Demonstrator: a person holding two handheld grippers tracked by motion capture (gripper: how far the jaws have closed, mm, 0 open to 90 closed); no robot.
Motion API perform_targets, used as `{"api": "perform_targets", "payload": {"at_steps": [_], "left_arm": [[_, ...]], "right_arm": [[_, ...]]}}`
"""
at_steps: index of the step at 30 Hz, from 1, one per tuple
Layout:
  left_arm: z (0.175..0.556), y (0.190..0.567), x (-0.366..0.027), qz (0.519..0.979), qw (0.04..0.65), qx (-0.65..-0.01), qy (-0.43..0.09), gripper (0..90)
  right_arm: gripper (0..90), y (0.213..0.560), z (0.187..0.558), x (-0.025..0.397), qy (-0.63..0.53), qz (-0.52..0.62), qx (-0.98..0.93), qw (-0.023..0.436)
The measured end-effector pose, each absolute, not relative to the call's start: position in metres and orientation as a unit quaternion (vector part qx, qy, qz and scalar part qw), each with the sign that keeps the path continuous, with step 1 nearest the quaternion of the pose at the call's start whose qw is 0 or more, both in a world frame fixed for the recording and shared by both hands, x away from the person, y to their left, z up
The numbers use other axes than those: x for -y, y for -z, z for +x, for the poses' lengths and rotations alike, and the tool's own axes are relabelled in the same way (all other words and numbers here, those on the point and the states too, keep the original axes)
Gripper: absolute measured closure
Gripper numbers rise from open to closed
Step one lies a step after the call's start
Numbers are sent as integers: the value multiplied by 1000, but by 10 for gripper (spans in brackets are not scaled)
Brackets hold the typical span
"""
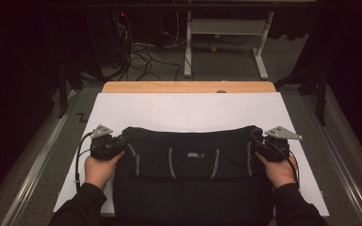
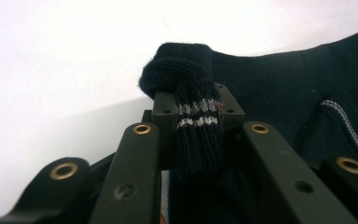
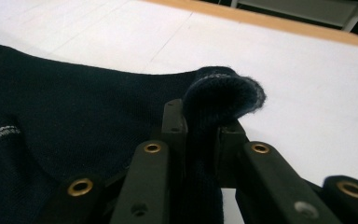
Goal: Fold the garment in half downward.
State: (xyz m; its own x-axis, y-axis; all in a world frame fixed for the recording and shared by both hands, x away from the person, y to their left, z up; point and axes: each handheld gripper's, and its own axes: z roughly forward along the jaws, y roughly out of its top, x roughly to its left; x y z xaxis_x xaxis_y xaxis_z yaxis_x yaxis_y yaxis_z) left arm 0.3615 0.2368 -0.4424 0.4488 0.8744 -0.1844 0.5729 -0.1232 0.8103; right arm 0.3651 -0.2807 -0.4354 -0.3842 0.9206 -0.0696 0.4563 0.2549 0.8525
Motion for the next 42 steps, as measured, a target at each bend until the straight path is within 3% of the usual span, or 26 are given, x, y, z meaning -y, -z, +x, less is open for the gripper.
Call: {"api": "perform_targets", "payload": {"at_steps": [7,23,33,34,35,36,37,38,42], "left_arm": [[388,437,-233,719,428,-513,-191,724],[416,409,-234,707,410,-524,-240,719],[438,451,-230,718,381,-548,-197,694],[438,453,-232,713,384,-556,-189,667],[439,456,-234,709,386,-562,-180,557],[439,457,-236,707,385,-567,-176,557],[438,457,-238,705,381,-572,-176,451],[437,458,-240,701,384,-575,-176,451],[423,455,-249,689,402,-579,-168,343]], "right_arm": [[792,424,391,275,-380,469,-734,312],[792,394,414,270,-413,459,-708,341],[775,436,446,264,-355,502,-732,292],[764,438,448,265,-355,505,-731,290],[687,441,450,265,-353,511,-730,285],[687,441,450,265,-353,511,-730,285],[544,440,450,268,-347,522,-726,284],[544,440,450,268,-347,522,-726,284],[408,434,441,278,-369,532,-711,274]]}}
